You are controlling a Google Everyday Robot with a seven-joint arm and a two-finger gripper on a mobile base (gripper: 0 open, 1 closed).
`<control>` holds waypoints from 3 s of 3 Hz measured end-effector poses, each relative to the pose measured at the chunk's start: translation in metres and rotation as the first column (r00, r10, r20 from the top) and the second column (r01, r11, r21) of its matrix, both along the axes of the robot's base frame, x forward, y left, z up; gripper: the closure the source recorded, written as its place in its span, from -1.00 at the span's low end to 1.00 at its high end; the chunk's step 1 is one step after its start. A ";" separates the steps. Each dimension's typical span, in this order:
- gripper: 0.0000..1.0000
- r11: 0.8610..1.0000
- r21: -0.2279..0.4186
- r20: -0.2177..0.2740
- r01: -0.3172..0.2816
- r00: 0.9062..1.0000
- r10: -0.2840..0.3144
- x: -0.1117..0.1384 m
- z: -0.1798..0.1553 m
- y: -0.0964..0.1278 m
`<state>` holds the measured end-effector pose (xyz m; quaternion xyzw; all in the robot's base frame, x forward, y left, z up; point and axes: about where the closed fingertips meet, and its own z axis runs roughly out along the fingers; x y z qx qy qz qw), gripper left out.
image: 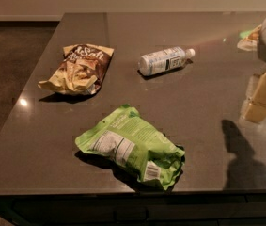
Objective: Place blue plastic bottle upright
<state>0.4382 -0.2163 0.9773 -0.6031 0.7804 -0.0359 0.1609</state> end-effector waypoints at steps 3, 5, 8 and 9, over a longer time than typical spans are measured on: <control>-1.00 1.000 0.004 0.033 -0.005 0.999 0.004 0.088 -0.002 0.002; -1.00 0.996 0.060 0.053 -0.062 0.997 0.059 0.163 -0.004 0.011; -1.00 0.979 0.104 0.020 -0.174 0.985 0.173 0.221 -0.031 0.068; -1.00 0.973 0.079 -0.023 -0.218 0.975 0.220 0.236 -0.052 0.089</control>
Offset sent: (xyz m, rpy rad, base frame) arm 0.1000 0.0086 -0.0084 -0.0025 -0.0213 0.0115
